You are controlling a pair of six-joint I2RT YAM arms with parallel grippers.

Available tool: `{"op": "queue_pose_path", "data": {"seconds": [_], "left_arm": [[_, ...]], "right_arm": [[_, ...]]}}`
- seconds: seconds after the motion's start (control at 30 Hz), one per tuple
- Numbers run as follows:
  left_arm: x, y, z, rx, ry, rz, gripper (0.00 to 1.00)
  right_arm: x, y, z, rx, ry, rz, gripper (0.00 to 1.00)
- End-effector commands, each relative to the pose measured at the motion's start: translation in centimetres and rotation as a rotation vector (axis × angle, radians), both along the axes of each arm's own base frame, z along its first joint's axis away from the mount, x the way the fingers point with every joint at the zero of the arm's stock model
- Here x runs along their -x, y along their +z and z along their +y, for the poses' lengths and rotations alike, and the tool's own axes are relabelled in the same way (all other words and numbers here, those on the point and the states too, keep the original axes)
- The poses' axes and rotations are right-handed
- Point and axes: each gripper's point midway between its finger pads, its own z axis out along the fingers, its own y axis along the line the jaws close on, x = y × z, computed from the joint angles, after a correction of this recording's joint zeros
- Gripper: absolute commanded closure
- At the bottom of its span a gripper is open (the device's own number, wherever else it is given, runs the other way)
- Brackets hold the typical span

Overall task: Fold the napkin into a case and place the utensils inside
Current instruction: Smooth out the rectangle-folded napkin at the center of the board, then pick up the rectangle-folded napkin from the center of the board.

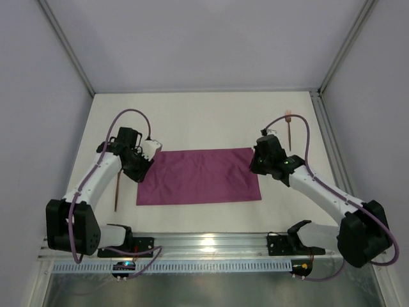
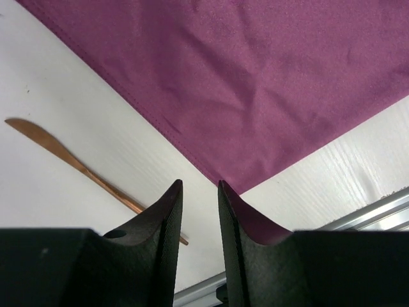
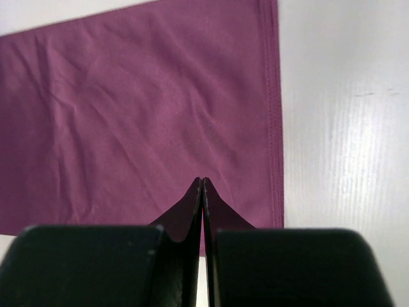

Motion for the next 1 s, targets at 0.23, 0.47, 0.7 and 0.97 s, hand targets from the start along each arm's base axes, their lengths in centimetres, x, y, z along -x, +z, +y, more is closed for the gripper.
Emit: {"op": "queue_pose_path", "data": {"seconds": [0.23, 0.47, 0.7, 0.97], "left_arm": [[-1.8, -6.5, 1.6, -0.104, 0.082, 0.082, 0.76], [-1.6, -8.9, 1.9, -0.106, 0.094, 0.12, 0.77], [-2.1, -7.2, 1.0, -0.035, 0.097, 0.091, 0.75], [-2.5, -5.8, 1.7, -0.029, 0.123, 0.039, 0.68]], "right_arm": [[-1.9, -7.4, 2.0, -0.045, 0.041, 0.124, 0.96], [0.3, -10.6, -0.8, -0.02, -0.005, 0.215, 0.96], [-1.4, -6.2, -3.2, 0.072, -0.037, 0.112, 0.95], [-2.5, -5.5, -4.7, 0.102, 0.016, 0.102, 0.58]]}}
